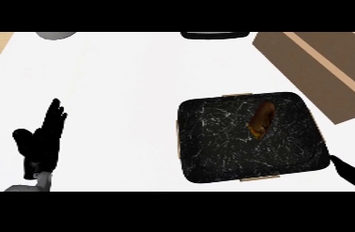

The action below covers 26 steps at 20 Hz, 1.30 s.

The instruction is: Pick the sweet potato from the tray and place it in the cardboard box

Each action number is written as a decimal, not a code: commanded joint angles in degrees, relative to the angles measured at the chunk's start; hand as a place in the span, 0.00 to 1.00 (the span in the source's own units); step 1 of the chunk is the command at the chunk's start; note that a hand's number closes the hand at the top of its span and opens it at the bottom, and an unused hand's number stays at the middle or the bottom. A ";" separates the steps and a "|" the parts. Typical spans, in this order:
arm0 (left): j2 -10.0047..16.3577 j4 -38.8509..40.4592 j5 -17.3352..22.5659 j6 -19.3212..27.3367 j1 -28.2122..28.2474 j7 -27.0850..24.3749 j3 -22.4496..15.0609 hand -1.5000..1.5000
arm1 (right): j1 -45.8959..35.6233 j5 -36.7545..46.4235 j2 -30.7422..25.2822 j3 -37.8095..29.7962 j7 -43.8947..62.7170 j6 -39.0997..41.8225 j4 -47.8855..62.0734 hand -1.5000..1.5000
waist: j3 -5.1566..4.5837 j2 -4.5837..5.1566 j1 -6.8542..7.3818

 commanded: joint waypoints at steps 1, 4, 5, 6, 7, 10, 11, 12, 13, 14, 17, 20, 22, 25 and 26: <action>-1.46 0.78 -1.05 0.16 -0.34 -0.62 -1.68 0.50 | 0.07 6.16 0.92 -0.05 12.14 4.58 -4.41 0.00 | -0.06 0.40 1.84; -1.31 -0.10 -1.21 0.44 -2.63 1.41 -2.01 0.50 | 0.44 9.72 2.63 2.50 19.57 10.75 -7.67 0.00 | 0.10 0.37 2.39; -2.51 0.96 -1.17 0.49 -2.47 0.34 -2.30 0.50 | 0.34 10.65 1.55 2.66 21.95 14.09 -8.89 0.00 | -0.04 0.54 2.50; -2.78 0.74 -1.65 0.15 -1.48 -0.07 -3.30 0.50 | -0.10 12.15 3.12 3.62 25.34 15.62 -10.55 0.00 | 0.14 0.34 3.33; -3.35 0.05 -2.06 0.71 -2.65 1.25 -4.20 0.50 | -2.07 12.97 1.87 3.12 27.74 18.72 -11.33 0.00 | 0.14 0.46 3.90; -2.60 0.89 -2.24 0.70 -3.47 0.76 -3.15 0.50 | -3.53 16.67 3.93 4.84 36.78 25.53 -16.14 0.00 | 0.31 0.12 4.26; -2.98 1.37 -2.24 -0.35 -3.62 0.49 -4.04 0.50 | -5.87 16.67 4.08 5.25 38.42 28.87 -15.02 0.00 | 0.25 0.64 5.47; -2.57 0.85 -2.04 -0.31 -4.04 1.43 -3.70 0.50 | -6.76 17.62 4.52 5.13 41.53 31.60 -16.34 0.00 | 0.44 0.33 5.40; -3.86 0.68 -2.96 0.71 -3.96 0.56 -4.72 0.50 | -8.14 18.29 5.86 5.48 43.02 32.60 -16.37 0.00 | 0.38 0.42 5.93; -2.61 1.15 -2.07 -0.40 -4.70 1.54 -3.63 0.50 | -8.31 19.29 6.80 5.97 44.80 34.48 -16.74 0.00 | 0.41 0.41 5.69; -2.85 1.90 -2.25 -0.24 -6.21 1.79 -3.37 0.50 | -10.97 20.53 11.40 5.72 47.61 38.83 -14.49 0.00 | 0.64 0.60 5.66; -3.03 1.92 -2.98 -0.37 -5.31 0.72 -4.05 0.50 | -14.26 22.26 15.48 3.30 47.71 43.07 -13.21 0.00 | 0.66 0.50 5.99; -3.11 2.50 -2.59 -0.52 -4.93 0.92 -3.71 0.50 | -13.97 25.08 19.23 4.22 47.73 45.37 -14.64 0.00 | 0.64 0.19 5.40; -2.95 3.22 -2.06 -1.80 -4.23 -0.61 -3.22 0.50 | -18.10 29.62 24.82 2.83 47.74 47.43 -11.56 0.00 | 0.68 0.35 6.05; -3.59 2.04 -2.48 -0.10 -6.16 1.74 -3.45 0.50 | -20.94 31.01 25.20 1.20 47.74 49.59 -11.80 0.00 | 0.80 0.16 5.69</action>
